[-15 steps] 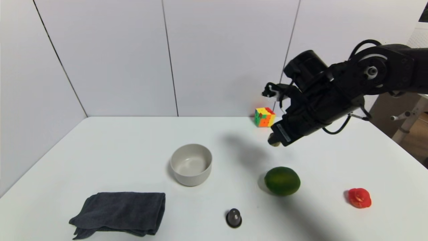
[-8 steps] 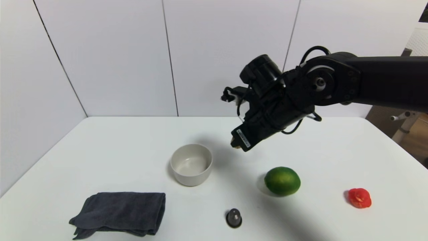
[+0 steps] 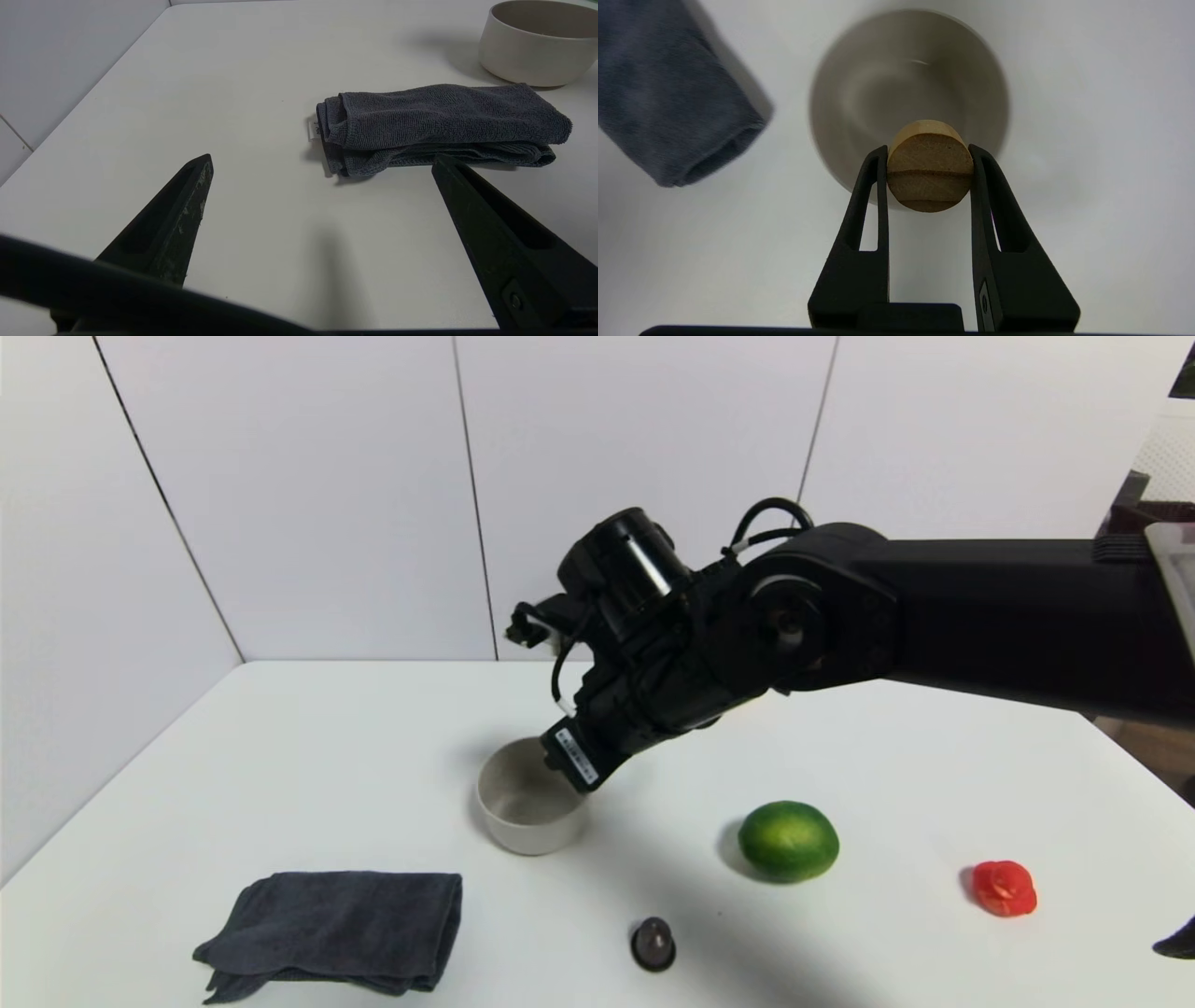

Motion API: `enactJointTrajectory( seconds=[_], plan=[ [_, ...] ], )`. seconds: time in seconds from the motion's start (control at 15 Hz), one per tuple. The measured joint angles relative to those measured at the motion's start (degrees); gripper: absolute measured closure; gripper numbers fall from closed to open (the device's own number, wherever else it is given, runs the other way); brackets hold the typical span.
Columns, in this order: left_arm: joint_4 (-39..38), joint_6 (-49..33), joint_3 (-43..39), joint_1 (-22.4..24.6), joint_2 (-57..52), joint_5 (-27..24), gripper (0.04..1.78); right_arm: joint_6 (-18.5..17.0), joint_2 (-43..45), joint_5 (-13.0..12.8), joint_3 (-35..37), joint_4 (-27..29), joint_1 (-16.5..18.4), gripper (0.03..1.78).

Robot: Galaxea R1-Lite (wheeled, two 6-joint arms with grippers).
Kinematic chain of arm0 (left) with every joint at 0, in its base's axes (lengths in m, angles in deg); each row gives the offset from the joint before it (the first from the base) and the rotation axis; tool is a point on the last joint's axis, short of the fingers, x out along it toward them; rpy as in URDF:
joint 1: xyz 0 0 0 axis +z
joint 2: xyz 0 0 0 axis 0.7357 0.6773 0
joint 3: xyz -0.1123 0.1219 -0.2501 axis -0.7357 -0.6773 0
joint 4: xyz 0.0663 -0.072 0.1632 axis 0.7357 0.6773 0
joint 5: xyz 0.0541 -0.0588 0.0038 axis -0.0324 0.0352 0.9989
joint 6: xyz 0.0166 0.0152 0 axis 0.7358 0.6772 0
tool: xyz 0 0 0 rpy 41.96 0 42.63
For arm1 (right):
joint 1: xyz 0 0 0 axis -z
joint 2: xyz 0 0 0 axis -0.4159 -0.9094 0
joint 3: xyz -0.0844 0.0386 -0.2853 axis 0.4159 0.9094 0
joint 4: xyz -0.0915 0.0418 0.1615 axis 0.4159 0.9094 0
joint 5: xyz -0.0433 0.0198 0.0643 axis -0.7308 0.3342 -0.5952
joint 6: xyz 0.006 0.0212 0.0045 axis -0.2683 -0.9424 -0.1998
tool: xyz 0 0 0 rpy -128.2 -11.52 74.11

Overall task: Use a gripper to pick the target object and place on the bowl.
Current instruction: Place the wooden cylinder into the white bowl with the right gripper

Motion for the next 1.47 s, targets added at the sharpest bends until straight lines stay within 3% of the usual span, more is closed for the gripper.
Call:
enactJointTrajectory(
  seconds=[0.4,0.67,1.0,1.2,1.47],
  plan=[
    [0.00,0.04,0.00,0.00,0.00,0.00,0.13,0.00,-3.66,-0.21,0.00,-4.46,-2.58,1.34],
    [-0.02,0.04,0.00,0.00,0.00,0.00,0.13,0.20,-5.42,-0.56,-0.02,-5.49,-2.73,0.87],
    [0.00,0.04,0.00,0.00,0.00,0.00,0.13,0.16,-5.60,-1.65,-0.02,-6.14,-2.15,0.50],
    [0.00,0.04,0.00,0.00,0.00,0.00,0.13,-0.01,-3.52,-1.43,0.11,-6.07,0.55,0.38],
    [-0.02,0.01,0.00,0.00,0.00,0.00,0.13,-1.28,0.89,-1.05,0.94,-5.90,9.01,0.27]
  ],
)
